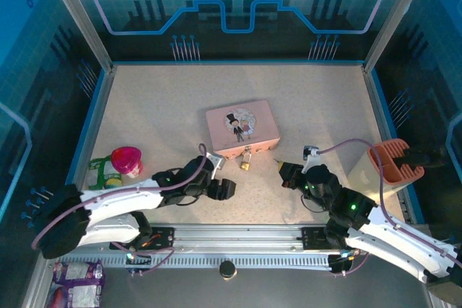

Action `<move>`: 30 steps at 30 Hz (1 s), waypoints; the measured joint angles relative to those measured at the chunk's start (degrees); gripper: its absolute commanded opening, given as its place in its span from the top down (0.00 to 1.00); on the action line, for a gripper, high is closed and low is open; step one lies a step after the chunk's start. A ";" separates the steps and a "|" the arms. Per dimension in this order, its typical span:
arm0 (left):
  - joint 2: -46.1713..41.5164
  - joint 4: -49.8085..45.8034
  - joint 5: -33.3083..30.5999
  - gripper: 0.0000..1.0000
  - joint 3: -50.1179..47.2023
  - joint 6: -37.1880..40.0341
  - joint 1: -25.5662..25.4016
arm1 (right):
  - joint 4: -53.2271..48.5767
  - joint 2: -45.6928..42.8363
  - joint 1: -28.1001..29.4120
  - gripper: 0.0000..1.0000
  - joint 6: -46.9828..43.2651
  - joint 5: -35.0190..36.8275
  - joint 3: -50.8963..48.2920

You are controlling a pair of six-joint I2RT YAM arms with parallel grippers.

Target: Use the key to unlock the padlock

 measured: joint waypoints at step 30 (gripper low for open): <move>33.59 15.63 -16.65 0.45 18.14 0.26 -0.66 | 1.77 -3.06 1.20 1.00 0.00 1.03 -1.49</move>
